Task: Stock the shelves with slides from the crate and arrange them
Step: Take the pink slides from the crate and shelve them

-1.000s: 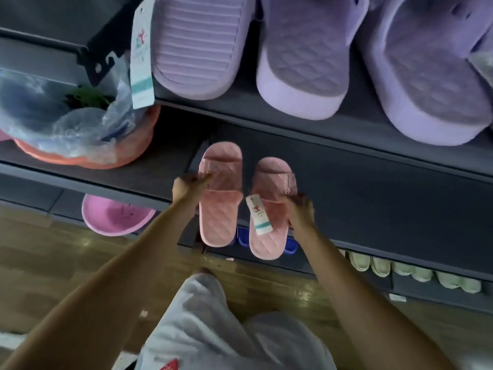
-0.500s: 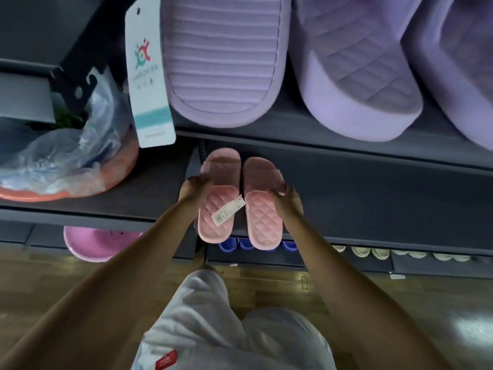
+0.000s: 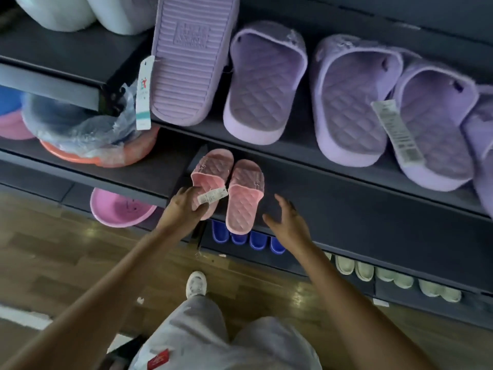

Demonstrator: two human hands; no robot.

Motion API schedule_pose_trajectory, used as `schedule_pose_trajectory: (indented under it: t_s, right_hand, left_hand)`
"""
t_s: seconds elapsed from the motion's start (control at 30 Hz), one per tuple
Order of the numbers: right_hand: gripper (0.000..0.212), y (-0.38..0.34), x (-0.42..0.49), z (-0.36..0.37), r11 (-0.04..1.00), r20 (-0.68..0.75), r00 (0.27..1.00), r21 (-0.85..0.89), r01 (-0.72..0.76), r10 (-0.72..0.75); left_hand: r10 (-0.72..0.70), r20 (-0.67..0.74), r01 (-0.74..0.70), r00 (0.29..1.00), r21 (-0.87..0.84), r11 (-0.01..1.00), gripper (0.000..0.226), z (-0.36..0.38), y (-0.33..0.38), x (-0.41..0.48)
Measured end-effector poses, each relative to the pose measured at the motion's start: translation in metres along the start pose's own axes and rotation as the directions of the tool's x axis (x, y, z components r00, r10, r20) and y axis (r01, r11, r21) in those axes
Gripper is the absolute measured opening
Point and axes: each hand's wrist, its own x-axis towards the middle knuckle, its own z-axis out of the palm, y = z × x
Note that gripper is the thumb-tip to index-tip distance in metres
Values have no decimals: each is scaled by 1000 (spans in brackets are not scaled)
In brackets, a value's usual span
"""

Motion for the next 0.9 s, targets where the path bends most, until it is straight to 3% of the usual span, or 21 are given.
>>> schedule_pose_trajectory:
  t_s: [0.3, 0.57, 0.9]
  right_hand:
    - [66, 61, -69, -58, 913, 59, 932, -192, 361, -356]
    - [64, 66, -117, -82, 750, 182, 802, -285, 597, -569]
    - [63, 46, -186, -58, 581, 334, 590, -139, 802, -735]
  left_hand:
    - [117, -266, -86, 957, 127, 988, 45, 39, 63, -131]
    - [-2, -408, 109, 913, 239, 965, 50, 56, 70, -233]
    - [-186, -559, 360, 808, 218, 907, 49, 55, 56, -361]
